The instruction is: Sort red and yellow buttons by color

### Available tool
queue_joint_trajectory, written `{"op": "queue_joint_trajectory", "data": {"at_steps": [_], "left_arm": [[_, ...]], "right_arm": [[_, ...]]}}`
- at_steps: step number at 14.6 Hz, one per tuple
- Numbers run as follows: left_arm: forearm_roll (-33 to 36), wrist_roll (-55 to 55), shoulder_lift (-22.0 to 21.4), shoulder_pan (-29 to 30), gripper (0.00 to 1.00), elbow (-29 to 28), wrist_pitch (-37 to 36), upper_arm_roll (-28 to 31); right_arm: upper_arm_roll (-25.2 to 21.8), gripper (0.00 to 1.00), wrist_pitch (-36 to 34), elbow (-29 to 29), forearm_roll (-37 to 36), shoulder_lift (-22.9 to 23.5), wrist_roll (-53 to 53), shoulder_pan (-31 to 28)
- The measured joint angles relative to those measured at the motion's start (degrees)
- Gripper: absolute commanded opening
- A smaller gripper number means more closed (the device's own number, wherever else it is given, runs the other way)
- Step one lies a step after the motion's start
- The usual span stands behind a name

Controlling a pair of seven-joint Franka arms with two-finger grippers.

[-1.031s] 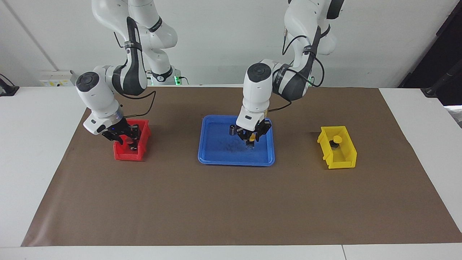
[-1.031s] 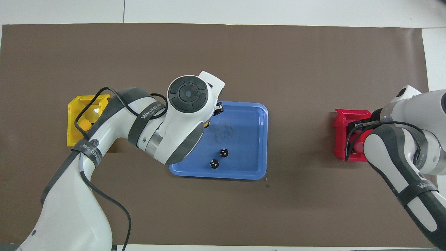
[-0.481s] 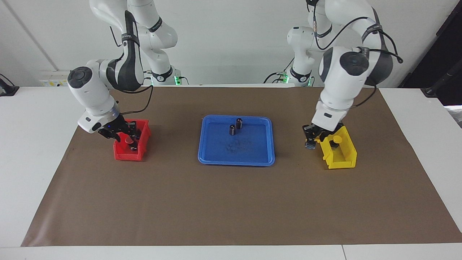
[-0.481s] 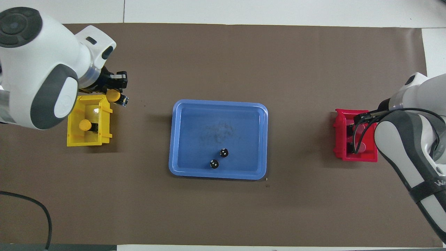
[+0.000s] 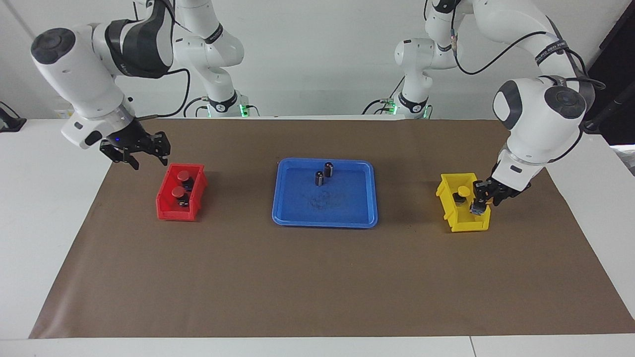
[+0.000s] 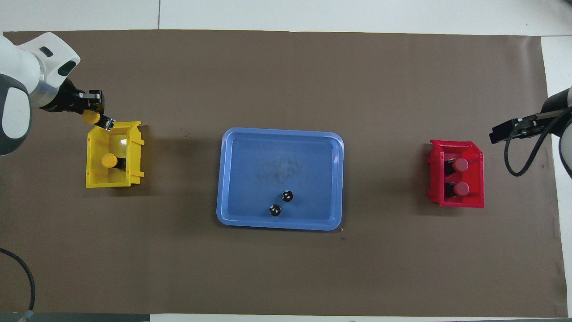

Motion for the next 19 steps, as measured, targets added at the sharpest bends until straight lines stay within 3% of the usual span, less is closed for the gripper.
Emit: {"op": "queue_joint_trajectory", "data": {"at_steps": [5, 14, 19], "left_arm": [[-1.1, -0.7, -0.4, 1.2, 0.01, -3.7, 2.8, -0.1], [-2.0, -11.9, -0.4, 2.3, 0.01, -7.4, 6.6, -0.1], [-2.0, -12.8, 0.9, 2.5, 0.04, -13.0, 14.8, -0.1]], "right_arm": [[-0.3, 1.0, -6.1, 4.7, 0.0, -0.5, 2.3, -0.6], [0.7, 1.0, -6.1, 4.4, -0.1, -0.5, 4.7, -3.2], [0.9, 1.0, -6.1, 4.1, -0.1, -0.5, 4.7, -5.1]]}}
